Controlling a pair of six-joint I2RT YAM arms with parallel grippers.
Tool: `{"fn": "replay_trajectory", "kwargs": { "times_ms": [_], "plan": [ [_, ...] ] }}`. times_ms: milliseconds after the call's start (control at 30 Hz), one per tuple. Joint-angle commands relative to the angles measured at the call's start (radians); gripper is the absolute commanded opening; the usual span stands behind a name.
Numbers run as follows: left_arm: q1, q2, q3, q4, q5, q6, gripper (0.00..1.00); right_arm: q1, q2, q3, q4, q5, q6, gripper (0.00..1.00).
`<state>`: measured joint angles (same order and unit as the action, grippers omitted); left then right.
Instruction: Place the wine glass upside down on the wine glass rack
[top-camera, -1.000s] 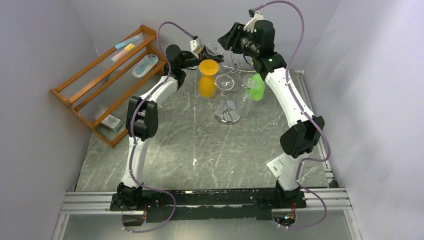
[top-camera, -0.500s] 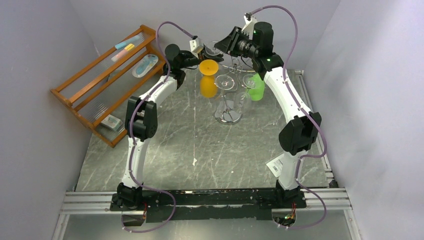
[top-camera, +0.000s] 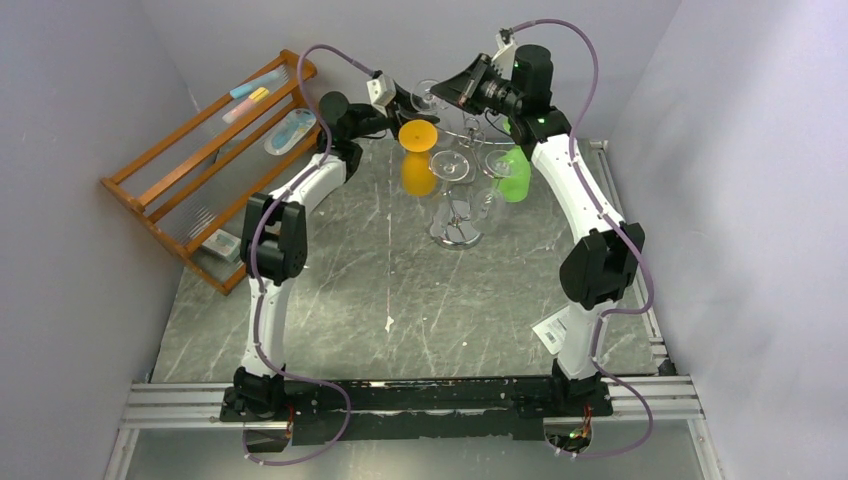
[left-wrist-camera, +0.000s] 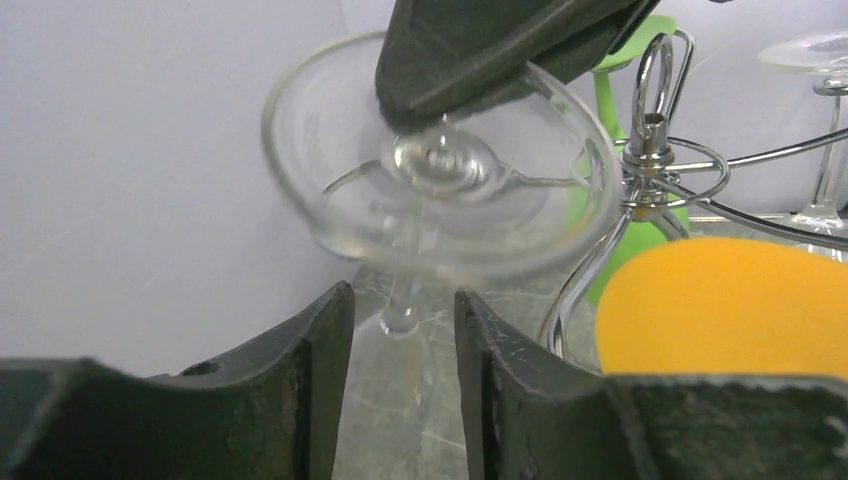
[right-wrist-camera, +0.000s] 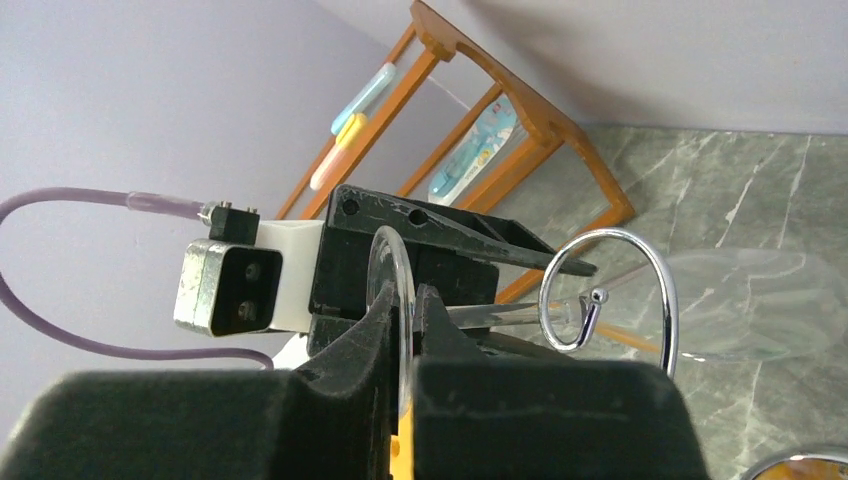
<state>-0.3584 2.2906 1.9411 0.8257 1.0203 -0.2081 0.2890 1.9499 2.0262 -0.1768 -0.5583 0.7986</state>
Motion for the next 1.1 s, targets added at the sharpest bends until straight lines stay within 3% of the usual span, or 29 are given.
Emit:
{"fn": "replay_trajectory", "kwargs": {
  "times_ms": [0, 333, 500, 867, 1067],
  "plan": [
    [0.031, -0.077, -0.055, 0.102, 0.005, -0.018, 0.48, -0.013, -0.01, 0.0, 0.082, 0.015, 0.062, 0.0],
    [0.083, -0.178, -0.22, 0.14, -0.039, -0.018, 0.59, -0.023, 0.037, 0.059, 0.04, -0.015, 0.133, 0.0],
    [0.118, -0.257, -0.364, 0.209, -0.2, -0.078, 0.6, -0.032, 0.058, 0.092, -0.029, -0.036, 0.126, 0.0],
    [0.127, -0.421, -0.389, -0.335, -0.599, 0.025, 0.6, -0.049, 0.032, 0.087, -0.083, 0.014, 0.104, 0.0],
    [0.127, -0.492, -0.404, -0.501, -0.709, 0.048, 0.67, -0.06, 0.007, 0.083, -0.116, 0.07, 0.097, 0.0]
  ]
}}
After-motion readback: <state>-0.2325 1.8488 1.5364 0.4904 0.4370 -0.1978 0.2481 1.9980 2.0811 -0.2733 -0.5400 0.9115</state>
